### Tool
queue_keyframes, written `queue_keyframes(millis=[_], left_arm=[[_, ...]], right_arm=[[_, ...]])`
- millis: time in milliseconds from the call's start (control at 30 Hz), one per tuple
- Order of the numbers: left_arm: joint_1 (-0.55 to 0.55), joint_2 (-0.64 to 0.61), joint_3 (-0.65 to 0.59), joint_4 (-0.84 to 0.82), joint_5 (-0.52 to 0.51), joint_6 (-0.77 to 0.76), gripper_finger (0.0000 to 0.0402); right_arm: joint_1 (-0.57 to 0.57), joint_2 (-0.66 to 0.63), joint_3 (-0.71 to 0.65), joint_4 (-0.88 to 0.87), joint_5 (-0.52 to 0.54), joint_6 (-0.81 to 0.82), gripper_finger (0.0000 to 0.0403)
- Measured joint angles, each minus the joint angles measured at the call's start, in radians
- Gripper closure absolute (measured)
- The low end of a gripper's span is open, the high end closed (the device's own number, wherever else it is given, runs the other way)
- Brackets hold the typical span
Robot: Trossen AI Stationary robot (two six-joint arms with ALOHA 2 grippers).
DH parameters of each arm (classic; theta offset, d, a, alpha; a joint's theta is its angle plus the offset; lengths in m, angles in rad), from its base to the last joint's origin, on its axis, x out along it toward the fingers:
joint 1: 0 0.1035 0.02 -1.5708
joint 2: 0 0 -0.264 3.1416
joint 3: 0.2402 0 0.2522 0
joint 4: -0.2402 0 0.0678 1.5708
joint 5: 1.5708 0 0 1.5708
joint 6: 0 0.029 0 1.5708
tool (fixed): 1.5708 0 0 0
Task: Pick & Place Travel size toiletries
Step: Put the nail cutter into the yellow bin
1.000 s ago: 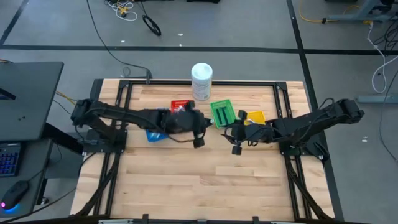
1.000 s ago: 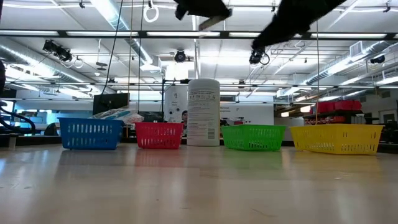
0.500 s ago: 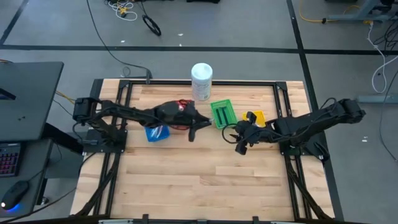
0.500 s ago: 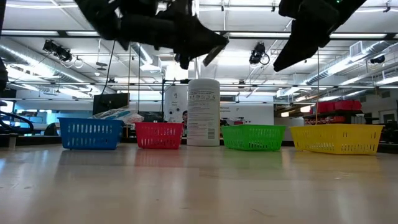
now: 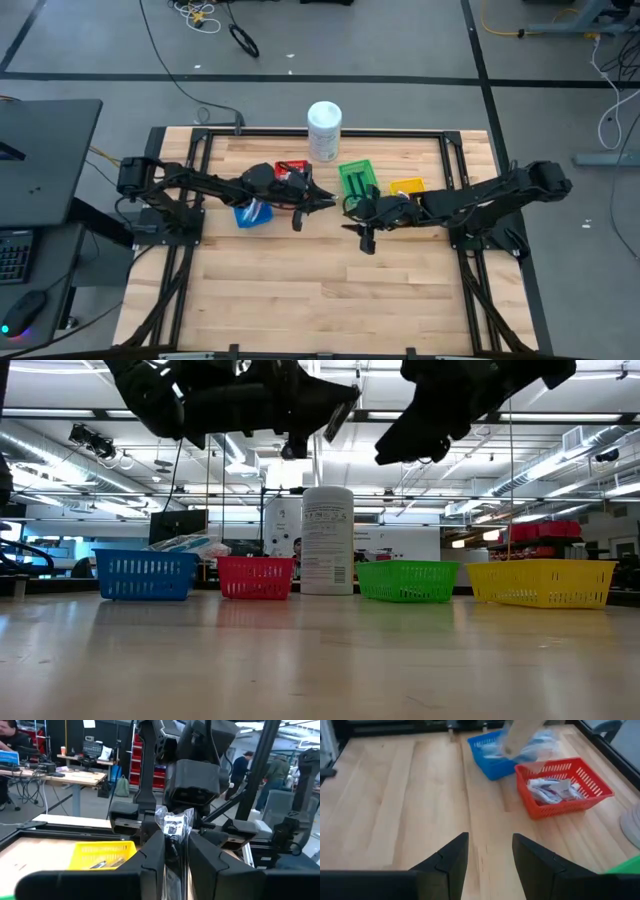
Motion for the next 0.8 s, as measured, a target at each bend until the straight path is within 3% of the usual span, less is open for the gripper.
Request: queue_keyframes(millis=[233,633,800], left_arm=[[0.0,0.0,0.0,0.011,0.008,0.052,0.0331],[0.0,0.0,0.001,0.153,0.1,0.104,0.0328],[-0.002,-0.001,0.028,0.143,0.128,0.127,0.0328]], right_arm=[[-0.006,0.025,0.0,0.031,0.113,0.04,0.0242],[-0.035,0.027,0.0,0.327,0.132,-0.031,0.0242],[-0.062,0.056,0.0,0.464,-0.006,-0.106,0.0242]])
